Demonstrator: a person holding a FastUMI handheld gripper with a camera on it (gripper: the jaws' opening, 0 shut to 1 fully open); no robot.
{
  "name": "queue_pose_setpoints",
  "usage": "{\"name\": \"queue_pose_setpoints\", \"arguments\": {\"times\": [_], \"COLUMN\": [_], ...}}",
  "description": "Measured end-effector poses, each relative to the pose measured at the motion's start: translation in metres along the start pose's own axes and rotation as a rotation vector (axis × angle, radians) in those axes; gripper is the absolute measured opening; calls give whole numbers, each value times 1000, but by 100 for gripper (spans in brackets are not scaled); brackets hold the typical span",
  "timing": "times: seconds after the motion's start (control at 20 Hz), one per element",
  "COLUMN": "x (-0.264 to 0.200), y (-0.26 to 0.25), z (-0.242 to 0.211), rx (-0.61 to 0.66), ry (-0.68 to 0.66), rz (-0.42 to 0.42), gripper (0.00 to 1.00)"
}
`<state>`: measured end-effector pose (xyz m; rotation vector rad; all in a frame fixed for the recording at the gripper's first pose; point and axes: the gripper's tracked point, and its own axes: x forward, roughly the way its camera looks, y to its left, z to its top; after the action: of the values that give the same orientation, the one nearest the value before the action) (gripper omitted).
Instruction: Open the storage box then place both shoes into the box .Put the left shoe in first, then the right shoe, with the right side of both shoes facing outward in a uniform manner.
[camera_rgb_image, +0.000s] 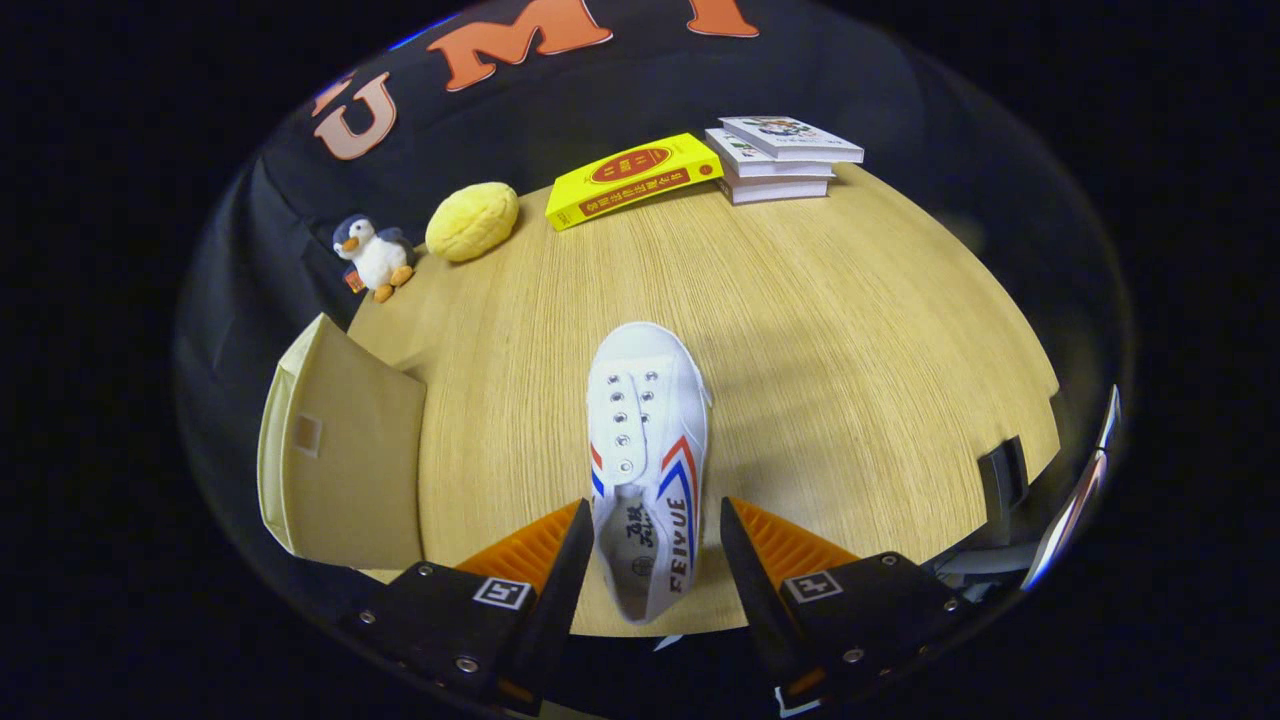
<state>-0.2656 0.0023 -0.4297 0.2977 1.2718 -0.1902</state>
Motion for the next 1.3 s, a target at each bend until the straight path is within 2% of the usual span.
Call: {"name": "queue_pose_setpoints", "arguments": {"times": [0.55,0.7,0.85,1.0,1.15,1.3], "x": [29,35,39,44,43,43], "y": [-18,-19,-23,-21,-17,-18], "z": [-17,-19,-3,-1,7,17], "rx": [-192,-326,-343,-321,-385,-400], "ry": [35,36,-50,-103,-197,-270], "rz": [-89,-103,-133,-117,-119,-112], "gripper": [62,61,61,54,49,39]}}
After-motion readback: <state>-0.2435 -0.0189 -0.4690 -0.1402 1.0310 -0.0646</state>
